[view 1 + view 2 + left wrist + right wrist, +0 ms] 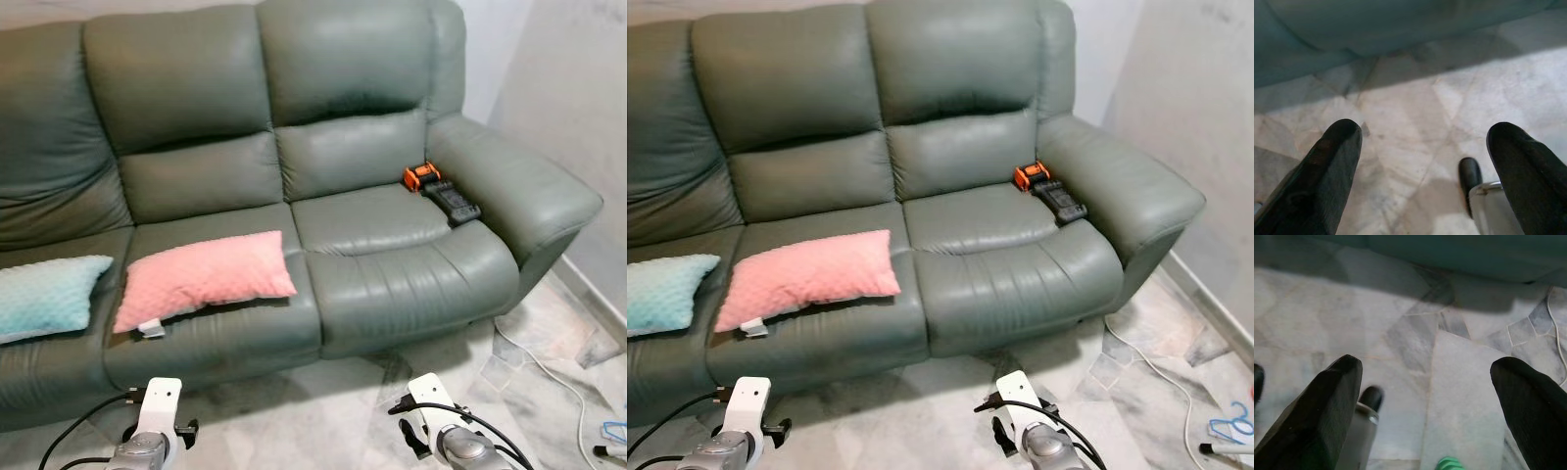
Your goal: Move the pillow to the sofa
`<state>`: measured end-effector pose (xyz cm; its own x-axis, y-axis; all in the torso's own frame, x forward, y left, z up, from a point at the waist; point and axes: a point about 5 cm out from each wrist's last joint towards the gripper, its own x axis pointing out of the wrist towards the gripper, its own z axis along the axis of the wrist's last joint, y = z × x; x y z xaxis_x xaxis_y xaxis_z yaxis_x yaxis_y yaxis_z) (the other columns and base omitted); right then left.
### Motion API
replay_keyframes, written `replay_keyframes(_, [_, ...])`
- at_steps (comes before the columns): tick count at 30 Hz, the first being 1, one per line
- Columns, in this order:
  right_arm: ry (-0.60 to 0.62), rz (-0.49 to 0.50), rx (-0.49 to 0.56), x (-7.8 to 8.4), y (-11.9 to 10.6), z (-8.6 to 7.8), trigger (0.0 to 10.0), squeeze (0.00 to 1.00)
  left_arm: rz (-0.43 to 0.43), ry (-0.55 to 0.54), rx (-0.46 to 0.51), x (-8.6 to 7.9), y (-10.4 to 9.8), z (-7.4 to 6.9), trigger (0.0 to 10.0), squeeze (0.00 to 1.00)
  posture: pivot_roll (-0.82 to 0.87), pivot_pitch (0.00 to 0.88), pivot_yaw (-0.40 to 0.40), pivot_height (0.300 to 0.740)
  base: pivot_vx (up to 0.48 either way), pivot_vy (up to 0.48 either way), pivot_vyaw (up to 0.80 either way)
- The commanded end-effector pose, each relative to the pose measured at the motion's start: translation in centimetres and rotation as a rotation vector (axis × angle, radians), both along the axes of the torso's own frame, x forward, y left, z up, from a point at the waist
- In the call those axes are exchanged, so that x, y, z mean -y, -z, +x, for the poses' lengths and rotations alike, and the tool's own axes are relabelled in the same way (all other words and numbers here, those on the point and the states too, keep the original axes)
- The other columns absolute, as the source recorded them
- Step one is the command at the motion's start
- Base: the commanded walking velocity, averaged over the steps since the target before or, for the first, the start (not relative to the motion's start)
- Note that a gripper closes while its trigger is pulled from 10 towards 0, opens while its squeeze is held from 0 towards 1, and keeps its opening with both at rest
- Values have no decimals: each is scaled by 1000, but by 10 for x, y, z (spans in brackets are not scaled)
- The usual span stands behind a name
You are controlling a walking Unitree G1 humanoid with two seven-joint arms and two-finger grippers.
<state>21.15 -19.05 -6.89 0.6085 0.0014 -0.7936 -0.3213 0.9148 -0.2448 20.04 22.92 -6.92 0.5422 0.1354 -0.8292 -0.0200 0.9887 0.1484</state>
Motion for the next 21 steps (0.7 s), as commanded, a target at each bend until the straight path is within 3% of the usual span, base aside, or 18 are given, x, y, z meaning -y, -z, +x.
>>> replay_keyframes(1, [4,-11,1,5,-1,0,10000,0,-12,15,1,4,0,2,10000,0,-117,0,75,740,0,-337,0])
replay_keyframes(12, [2,-12,5,5,-1,1,10000,0,-17,13,3,6,0,3,10000,0,-119,0,76,740,0,-332,0])
replay_keyframes(21, [0,-16,9,5,-3,3,10000,0,-21,4,1,6,0,2,10000,0,-120,0,77,740,0,0,-143])
